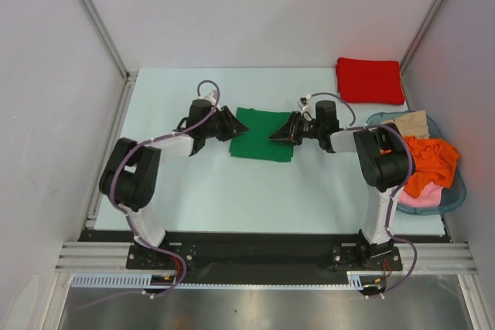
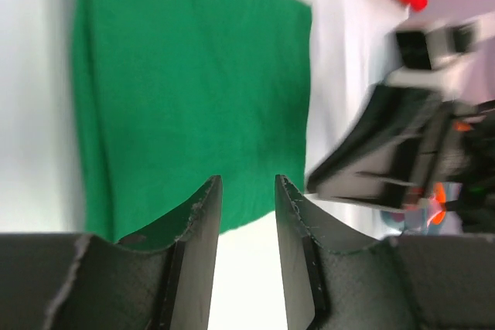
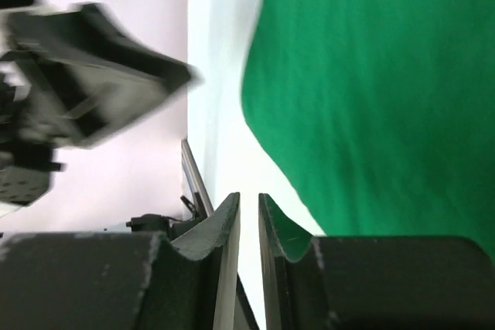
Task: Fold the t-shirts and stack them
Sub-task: Fold the tshirt
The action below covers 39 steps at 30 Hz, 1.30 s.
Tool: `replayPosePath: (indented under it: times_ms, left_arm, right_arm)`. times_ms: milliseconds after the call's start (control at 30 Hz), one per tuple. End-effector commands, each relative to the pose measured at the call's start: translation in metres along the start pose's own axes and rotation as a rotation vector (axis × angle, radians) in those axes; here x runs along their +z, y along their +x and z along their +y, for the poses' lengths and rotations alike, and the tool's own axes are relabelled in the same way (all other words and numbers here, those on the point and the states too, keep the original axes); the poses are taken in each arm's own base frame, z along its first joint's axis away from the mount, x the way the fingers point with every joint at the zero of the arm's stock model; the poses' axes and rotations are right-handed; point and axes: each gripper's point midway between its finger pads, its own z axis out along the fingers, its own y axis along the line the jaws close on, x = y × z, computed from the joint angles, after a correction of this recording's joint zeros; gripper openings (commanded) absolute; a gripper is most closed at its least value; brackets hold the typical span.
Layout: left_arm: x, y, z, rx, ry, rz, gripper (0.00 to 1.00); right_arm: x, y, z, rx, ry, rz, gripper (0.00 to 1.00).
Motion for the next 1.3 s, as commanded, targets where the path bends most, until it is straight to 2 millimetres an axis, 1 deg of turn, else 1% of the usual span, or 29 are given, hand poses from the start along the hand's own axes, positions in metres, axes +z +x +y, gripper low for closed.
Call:
replayPosePath:
  times_ms: [0,67,200,300,367,400,467,500,567,600,633,667,733,767,800,833,867,900,933,967,1000,1033,1067,1100,1133,1167,1200,1233,1267]
  left_arm:
    - [0.023,0.028,0.004,-0.020,0.018,0.086,0.39]
    - [0.029,0.034,0.028,-0.049,-0.023,0.088,0.38]
    - [0.025,0.032,0.067,-0.069,-0.104,0.090,0.38]
    - [0.013,0.020,0.084,-0.053,-0.151,0.066,0.38]
    - [0.003,0.018,0.090,-0.032,-0.182,0.061,0.38]
    - [-0.005,0.009,0.081,-0.005,-0.178,0.030,0.39]
    - [-0.017,0.008,0.084,0.018,-0.219,0.018,0.40]
    - [-0.025,0.001,0.073,0.036,-0.205,-0.012,0.41]
    - [-0.039,0.005,0.073,0.029,-0.224,-0.032,0.48]
    - [-0.050,0.001,0.064,0.027,-0.224,-0.058,0.49]
    - [-0.055,0.005,0.061,0.022,-0.228,-0.068,0.50]
    - [-0.060,0.020,0.063,-0.024,-0.233,-0.057,0.49]
    - [-0.069,0.028,0.033,-0.032,-0.143,-0.106,0.50]
    - [-0.073,0.049,0.040,-0.123,-0.152,-0.109,0.54]
    - [-0.074,0.049,0.029,-0.149,-0.104,-0.159,0.58]
    - [-0.077,0.064,0.008,-0.167,-0.048,-0.162,0.63]
    - [-0.078,0.075,0.020,-0.268,-0.086,-0.211,0.71]
    - [-0.078,0.079,0.011,-0.299,-0.058,-0.244,0.73]
    - [-0.076,0.100,-0.004,-0.304,-0.039,-0.224,0.73]
    - [-0.074,0.099,-0.007,-0.354,-0.057,-0.277,0.74]
    - [-0.071,0.105,-0.011,-0.367,-0.065,-0.283,0.74]
    - [-0.068,0.122,-0.024,-0.368,-0.051,-0.256,0.75]
    - [-0.060,0.125,-0.032,-0.417,-0.062,-0.258,0.78]
    - [-0.056,0.130,-0.021,-0.423,-0.143,-0.281,0.78]
    - [-0.049,0.132,-0.048,-0.445,-0.114,-0.273,0.80]
    - [-0.042,0.138,-0.048,-0.450,-0.149,-0.267,0.89]
    - [-0.029,0.152,-0.036,-0.442,-0.212,-0.248,0.89]
    - [-0.022,0.163,-0.037,-0.447,-0.231,-0.229,0.89]
    - [-0.012,0.163,-0.050,-0.518,-0.224,-0.233,0.89]
  right_arm:
    - [-0.009,-0.003,0.009,-0.058,0.001,0.013,0.21]
    - [-0.014,0.003,-0.008,-0.032,0.012,0.006,0.21]
    - [-0.024,0.013,-0.048,0.038,0.043,-0.011,0.21]
    - [-0.037,0.010,-0.061,0.052,0.058,-0.037,0.21]
    - [-0.047,0.008,-0.056,0.019,0.077,-0.044,0.23]
    - [-0.051,0.002,-0.057,-0.004,0.106,-0.061,0.25]
    - [-0.064,0.005,-0.054,-0.046,0.195,-0.043,0.31]
    - [-0.069,0.001,-0.054,-0.059,0.243,-0.064,0.33]
    - [-0.081,0.006,-0.050,-0.054,0.294,-0.081,0.38]
    - [-0.084,0.009,-0.049,-0.051,0.307,-0.087,0.40]
    - [-0.088,0.019,-0.054,-0.035,0.328,-0.084,0.41]
    - [-0.094,0.017,-0.047,-0.060,0.340,-0.117,0.43]
    - [-0.102,0.024,-0.053,-0.052,0.387,-0.136,0.47]
    - [-0.105,0.030,-0.058,-0.039,0.407,-0.140,0.48]
    - [-0.107,0.033,-0.054,-0.024,0.397,-0.149,0.49]
    - [-0.107,0.033,-0.051,-0.027,0.381,-0.158,0.49]
    - [-0.109,0.038,-0.052,-0.013,0.388,-0.165,0.49]
    - [-0.114,0.038,-0.043,-0.027,0.388,-0.182,0.49]
    - [-0.117,0.039,-0.042,-0.037,0.403,-0.188,0.50]
    - [-0.122,0.036,-0.040,-0.051,0.429,-0.209,0.50]
    - [-0.129,0.040,-0.034,-0.056,0.449,-0.212,0.50]
    - [-0.134,0.040,-0.029,-0.067,0.458,-0.227,0.49]
    - [-0.140,0.037,-0.026,-0.081,0.476,-0.252,0.50]
    - [-0.145,0.041,-0.022,-0.078,0.492,-0.256,0.49]
    - [-0.154,0.037,-0.005,-0.122,0.477,-0.298,0.50]
    - [-0.159,0.036,0.000,-0.135,0.491,-0.322,0.50]
    - [-0.166,0.038,0.007,-0.146,0.498,-0.328,0.50]
    - [-0.173,0.038,0.022,-0.188,0.485,-0.355,0.50]
    - [-0.180,0.037,0.029,-0.206,0.490,-0.378,0.49]
